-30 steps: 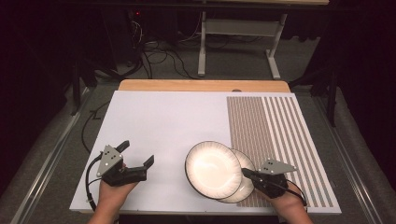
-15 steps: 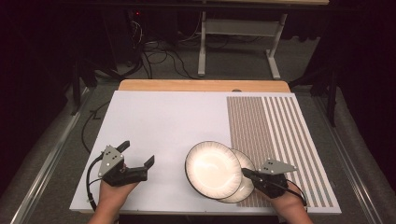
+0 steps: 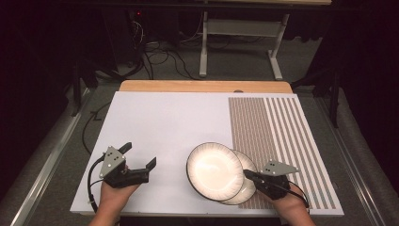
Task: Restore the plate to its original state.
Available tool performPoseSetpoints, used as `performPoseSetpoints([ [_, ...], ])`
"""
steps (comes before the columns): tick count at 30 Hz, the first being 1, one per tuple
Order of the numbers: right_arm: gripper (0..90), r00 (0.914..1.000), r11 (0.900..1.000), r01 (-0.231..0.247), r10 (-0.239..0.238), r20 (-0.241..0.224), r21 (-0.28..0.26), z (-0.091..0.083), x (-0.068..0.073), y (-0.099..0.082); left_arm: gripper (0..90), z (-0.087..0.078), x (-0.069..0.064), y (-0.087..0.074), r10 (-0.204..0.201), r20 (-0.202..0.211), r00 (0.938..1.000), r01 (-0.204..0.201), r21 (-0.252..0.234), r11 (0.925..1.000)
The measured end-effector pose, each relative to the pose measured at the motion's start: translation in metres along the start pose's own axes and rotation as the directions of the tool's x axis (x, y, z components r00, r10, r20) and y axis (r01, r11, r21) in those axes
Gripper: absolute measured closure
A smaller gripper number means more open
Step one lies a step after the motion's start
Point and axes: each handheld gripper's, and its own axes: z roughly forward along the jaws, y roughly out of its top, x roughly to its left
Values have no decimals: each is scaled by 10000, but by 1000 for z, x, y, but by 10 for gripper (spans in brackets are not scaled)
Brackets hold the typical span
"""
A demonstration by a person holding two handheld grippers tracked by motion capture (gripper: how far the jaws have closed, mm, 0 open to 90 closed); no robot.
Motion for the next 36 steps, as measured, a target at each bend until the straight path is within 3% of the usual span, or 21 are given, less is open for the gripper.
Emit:
performPoseSetpoints([
  [11, 900, 10000, 10000, -8, 8, 24, 68, 0, 0, 0, 6, 0, 0, -1, -183, 12, 9998, 183, -54, 9998],
  [21, 900, 9995, 9996, -273, 274, 167, -51, -5, -5, 0, 6, 0, 0, -1, -151, -6, 9999, 151, -13, 9999],
  [36, 900, 9995, 9998, -205, 206, 243, -35, -6, -5, 1, 12, 0, 0, 0, -26, -43, 10000, 26, 4, 10000],
])
